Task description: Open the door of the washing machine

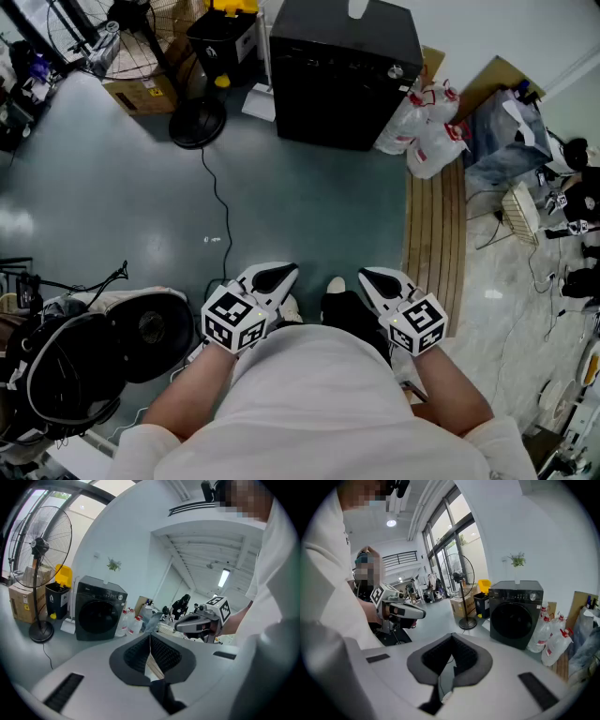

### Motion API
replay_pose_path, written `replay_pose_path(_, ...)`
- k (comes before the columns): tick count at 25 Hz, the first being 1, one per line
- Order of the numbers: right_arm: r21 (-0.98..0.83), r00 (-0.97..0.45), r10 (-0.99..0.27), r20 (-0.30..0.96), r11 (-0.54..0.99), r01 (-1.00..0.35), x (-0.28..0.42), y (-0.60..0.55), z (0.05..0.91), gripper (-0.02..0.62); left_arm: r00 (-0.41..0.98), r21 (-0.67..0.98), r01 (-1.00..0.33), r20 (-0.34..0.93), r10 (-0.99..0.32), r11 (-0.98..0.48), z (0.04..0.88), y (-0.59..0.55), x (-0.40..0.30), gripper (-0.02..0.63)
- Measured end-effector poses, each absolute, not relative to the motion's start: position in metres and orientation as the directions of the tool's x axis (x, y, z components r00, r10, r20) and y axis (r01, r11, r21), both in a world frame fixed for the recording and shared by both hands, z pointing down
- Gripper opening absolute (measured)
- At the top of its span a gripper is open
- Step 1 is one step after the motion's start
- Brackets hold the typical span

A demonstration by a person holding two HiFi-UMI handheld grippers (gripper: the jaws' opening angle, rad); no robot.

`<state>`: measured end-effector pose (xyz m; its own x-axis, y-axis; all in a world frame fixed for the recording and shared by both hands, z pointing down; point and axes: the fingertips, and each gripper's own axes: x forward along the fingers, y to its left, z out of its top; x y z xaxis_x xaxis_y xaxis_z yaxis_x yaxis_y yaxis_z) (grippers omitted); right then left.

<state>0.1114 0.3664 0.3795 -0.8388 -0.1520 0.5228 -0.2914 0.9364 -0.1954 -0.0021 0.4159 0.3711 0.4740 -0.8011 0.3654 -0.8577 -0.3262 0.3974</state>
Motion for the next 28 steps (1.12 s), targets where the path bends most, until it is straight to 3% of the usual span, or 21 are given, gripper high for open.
replay_pose_path(10,-0.222,-0.839,-0.107,0.534,0.939,-0.261,0.097,0.320,0.395,0.006,0.433,0.387,-0.879,0.407,-0.804,-0.278,0.387,0.375,-0.020,0.018)
replay_pose_path(19,-0.214,-0.851,-0.063,0.521,0.956,-0.201,0.079,0.214,0.396,0.011,0.371,0.358,-0.909,0.460,-0.807,-0.214,0.395,0.273,-0.040,0.021)
replay_pose_path(21,-0.221,-0.855,-0.054,0.516,0.956,-0.194,0.080,0.191,0.396,0.077,0.355,0.347,-0.916,0.467,-0.810,-0.201,0.397,0.247,-0.044,0.043)
replay_pose_path(28,-0.246,-0.851,-0.048,0.523,0.947,-0.205,0.085,0.128,0.409,0.074,0.303,0.292,-0.941,0.501,-0.810,-0.171,0.420,0.162,-0.066,0.078)
